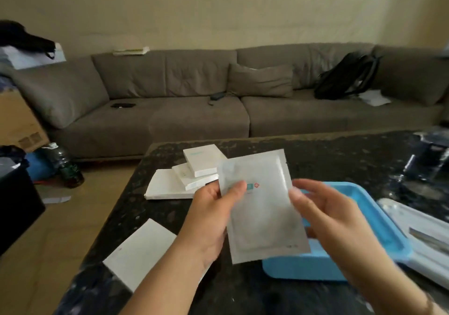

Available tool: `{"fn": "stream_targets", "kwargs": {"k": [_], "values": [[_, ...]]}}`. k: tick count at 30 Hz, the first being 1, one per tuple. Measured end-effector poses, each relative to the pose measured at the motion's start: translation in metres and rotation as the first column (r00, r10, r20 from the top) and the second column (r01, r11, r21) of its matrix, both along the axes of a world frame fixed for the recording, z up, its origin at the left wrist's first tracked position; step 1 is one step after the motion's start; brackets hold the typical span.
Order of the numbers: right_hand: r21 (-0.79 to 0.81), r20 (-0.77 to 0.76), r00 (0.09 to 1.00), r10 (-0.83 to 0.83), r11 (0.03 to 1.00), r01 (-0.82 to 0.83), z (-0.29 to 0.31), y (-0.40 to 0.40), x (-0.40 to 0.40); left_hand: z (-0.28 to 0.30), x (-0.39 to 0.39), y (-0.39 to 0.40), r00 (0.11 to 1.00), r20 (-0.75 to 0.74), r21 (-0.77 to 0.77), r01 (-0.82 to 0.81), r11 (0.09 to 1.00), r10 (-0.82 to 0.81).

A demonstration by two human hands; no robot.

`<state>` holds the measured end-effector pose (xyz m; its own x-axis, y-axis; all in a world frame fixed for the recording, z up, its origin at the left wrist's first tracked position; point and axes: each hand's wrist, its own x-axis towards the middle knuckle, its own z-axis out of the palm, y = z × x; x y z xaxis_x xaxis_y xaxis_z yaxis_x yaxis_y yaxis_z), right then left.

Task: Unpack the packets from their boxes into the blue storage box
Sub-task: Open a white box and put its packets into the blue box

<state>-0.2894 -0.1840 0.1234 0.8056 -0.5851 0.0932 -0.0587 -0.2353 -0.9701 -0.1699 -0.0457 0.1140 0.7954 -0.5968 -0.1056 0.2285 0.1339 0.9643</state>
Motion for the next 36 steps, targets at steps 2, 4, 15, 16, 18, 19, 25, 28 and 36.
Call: {"fn": "stream_targets", "kwargs": {"k": [2,4,15,16,18,19,25,28,36], "values": [[0.086,-0.100,0.987,0.127,0.989,-0.119,-0.011,0.005,0.002,0.001,-0.005,-0.006,0.999,-0.041,-0.042,-0.031,0.999,0.030],[0.144,-0.099,0.985,0.142,0.981,-0.127,-0.015,0.002,0.003,0.004,-0.006,-0.010,0.998,-0.060,-0.065,-0.025,0.998,0.021],[0.197,-0.016,0.997,0.071,0.978,-0.067,0.009,-0.105,0.012,0.033,0.052,-0.034,0.926,0.295,0.199,0.182,0.963,-0.236],[0.200,-0.018,0.998,0.052,0.979,-0.047,0.010,-0.116,0.015,0.032,0.054,-0.039,0.912,0.314,0.254,0.188,0.949,-0.265],[0.094,-0.123,0.992,0.034,0.995,-0.022,0.007,-0.136,0.019,0.029,0.057,-0.050,0.880,0.374,0.342,0.164,0.926,-0.293],[0.024,-0.186,0.982,0.043,0.999,-0.039,0.004,-0.143,0.021,0.027,0.058,-0.055,0.865,0.406,0.365,0.144,0.920,-0.296],[-0.156,-0.466,0.877,0.119,0.964,-0.214,-0.020,-0.151,0.035,0.010,0.063,-0.095,0.646,0.619,0.557,0.040,0.830,-0.446],[-0.182,-0.536,0.836,0.118,0.951,-0.251,-0.035,-0.147,0.043,0.002,0.056,-0.112,0.439,0.554,0.769,0.054,0.637,-0.707],[-0.268,-0.744,0.657,0.123,0.846,-0.462,-0.067,-0.134,0.047,-0.030,0.040,-0.138,0.056,0.130,0.991,-0.042,0.128,-0.990]]}}
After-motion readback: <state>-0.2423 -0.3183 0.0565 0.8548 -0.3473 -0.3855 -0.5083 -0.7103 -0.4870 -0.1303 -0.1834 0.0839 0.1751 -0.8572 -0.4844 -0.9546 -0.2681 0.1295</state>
